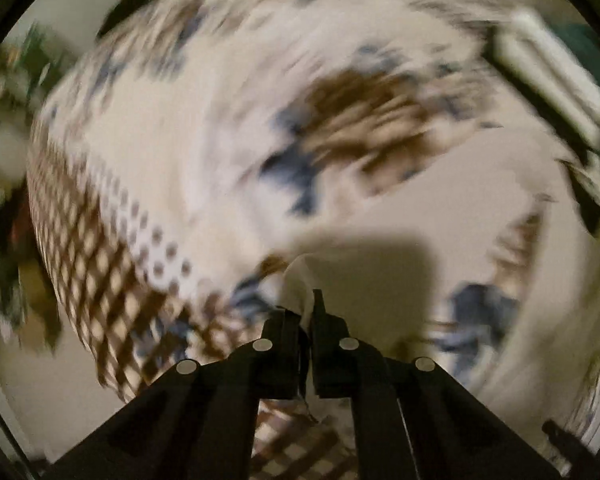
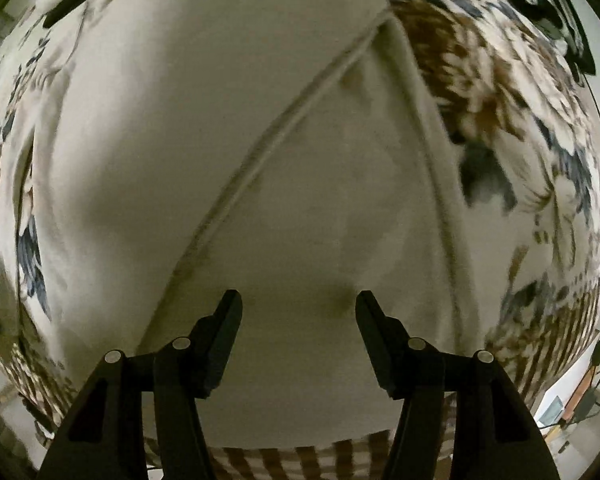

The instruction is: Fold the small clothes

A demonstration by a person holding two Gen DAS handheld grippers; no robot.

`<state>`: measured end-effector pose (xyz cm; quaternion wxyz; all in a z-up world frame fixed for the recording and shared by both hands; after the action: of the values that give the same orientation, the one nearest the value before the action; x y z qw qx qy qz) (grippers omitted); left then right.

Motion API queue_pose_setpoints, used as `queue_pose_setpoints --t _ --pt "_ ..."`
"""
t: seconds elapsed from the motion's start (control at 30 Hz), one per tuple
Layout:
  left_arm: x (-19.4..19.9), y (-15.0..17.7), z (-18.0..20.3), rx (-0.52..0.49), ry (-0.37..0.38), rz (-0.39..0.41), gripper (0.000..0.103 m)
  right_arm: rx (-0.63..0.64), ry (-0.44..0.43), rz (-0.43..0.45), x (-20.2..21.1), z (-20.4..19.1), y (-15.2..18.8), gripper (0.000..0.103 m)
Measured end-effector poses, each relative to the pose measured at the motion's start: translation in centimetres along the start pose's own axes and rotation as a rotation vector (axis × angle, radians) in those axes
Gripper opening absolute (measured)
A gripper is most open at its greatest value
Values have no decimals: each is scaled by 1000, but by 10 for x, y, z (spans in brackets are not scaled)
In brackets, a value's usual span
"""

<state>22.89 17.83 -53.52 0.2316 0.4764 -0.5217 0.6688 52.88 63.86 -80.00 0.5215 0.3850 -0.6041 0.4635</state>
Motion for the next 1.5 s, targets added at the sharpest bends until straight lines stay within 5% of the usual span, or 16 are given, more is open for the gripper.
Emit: queue_pose_setpoints --t 0.17,0.33,0.53,0.67,0.8,0.9,0.97,1.17,1.33,1.37,1.4,1.43,1.5 --pt "71 9 112 -290 279 94 2 -36 16 -7 13 79 8 61" --pt "115 78 236 -563 555 53 2 -109 56 -34 34 169 41 61" --pt "125 160 313 -783 677 -40 2 -193 103 -39 60 284 82 61" --pt "111 196 329 -891 657 -110 4 -222 102 -40 73 361 87 61" --pt "87 200 319 -848 641 -254 9 -266 40 -37 87 424 98 61" --pt "78 186 302 -787 630 -274 42 -296 -20 -24 105 469 102 61" --pt "73 169 285 -728 601 -259 90 -309 -62 -3 120 492 88 61" --pt "38 92 187 -459 384 -214 92 -281 -299 4 148 518 69 61" --pt "11 76 112 -356 236 -231 92 -225 -371 -94 138 536 84 61" --pt "10 78 105 -351 230 -238 92 -212 -361 -98 123 542 75 57" --pt "10 80 98 -343 231 -251 92 -185 -331 -85 122 553 76 21" --pt "10 83 89 -331 239 -265 92 -147 -279 -70 130 569 83 6" --pt "14 86 75 -317 241 -274 92 -117 -270 -64 139 590 83 6"
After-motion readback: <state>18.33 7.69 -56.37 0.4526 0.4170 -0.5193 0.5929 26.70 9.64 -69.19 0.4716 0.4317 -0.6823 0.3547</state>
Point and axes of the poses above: each gripper's, at about its wrist camera, not at the fingertips, and x roughly against the way its jaws point, z to its right, y to its underside, the point moved 3 cm from there along -x, roughly the way its jaws point, and after that the axes turned 12 degrees about z, right-handed, at the moved point
